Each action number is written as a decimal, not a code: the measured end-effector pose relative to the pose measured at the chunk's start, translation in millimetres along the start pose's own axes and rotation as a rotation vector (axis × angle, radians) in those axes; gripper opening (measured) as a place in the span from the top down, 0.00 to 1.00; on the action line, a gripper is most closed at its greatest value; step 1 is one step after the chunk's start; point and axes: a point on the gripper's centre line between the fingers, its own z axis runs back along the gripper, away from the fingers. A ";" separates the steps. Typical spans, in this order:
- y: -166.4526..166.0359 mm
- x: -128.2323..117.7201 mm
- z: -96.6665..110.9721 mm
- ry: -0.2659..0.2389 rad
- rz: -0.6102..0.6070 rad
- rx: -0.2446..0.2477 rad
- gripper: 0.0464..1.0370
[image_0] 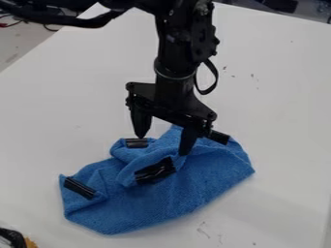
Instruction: Unfold the cloth from left to right
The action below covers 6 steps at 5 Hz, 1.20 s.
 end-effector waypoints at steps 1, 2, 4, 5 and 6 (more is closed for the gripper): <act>-0.1 -2.5 -5.5 0.022 -0.003 0.006 0.04; 7.0 -0.4 -9.1 0.031 -0.012 0.002 0.04; 46.2 27.3 -1.4 -0.010 -0.037 0.028 0.04; 55.6 25.8 -19.4 -0.003 -0.005 -0.014 0.04; 51.5 19.5 -37.7 0.013 0.000 -0.051 0.04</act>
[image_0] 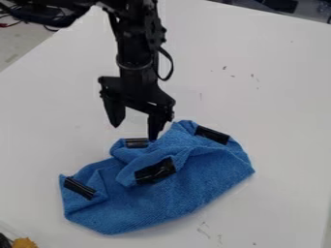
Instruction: Unfold the cloth from left to right
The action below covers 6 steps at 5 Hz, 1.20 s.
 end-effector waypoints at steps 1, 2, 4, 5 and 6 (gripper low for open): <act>-0.8 -6.2 -18.8 0.027 0.025 -0.027 0.04; -0.1 -7.2 -25.3 0.034 0.047 -0.019 0.04; 1.7 -10.1 -36.7 0.070 0.072 0.014 0.37; 1.7 -6.4 -38.3 0.066 0.064 0.013 0.63; 0.6 -5.1 -38.4 0.058 0.066 0.006 0.81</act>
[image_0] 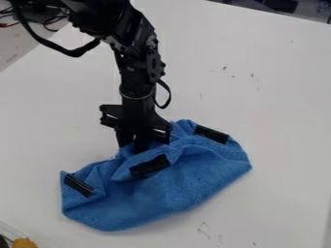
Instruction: Unfold the cloth from left to right
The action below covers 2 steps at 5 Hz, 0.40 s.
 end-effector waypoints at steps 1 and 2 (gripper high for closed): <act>0.5 0.1 1.6 0.010 -0.006 0.008 0.91; -5.4 9.0 33.6 -0.013 -0.002 0.033 0.95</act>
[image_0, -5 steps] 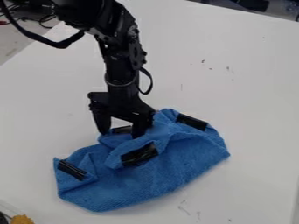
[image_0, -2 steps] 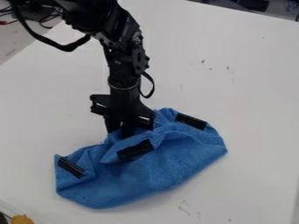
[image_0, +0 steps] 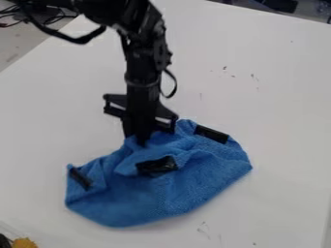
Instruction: Unfold the cloth from left to right
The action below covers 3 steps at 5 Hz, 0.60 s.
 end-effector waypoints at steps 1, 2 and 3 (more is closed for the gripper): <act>0.5 3.4 32.4 -0.039 0.025 0.059 0.95; 13.0 12.5 42.1 -0.079 0.029 0.105 0.95; 44.9 32.4 33.5 -0.127 0.049 0.083 0.95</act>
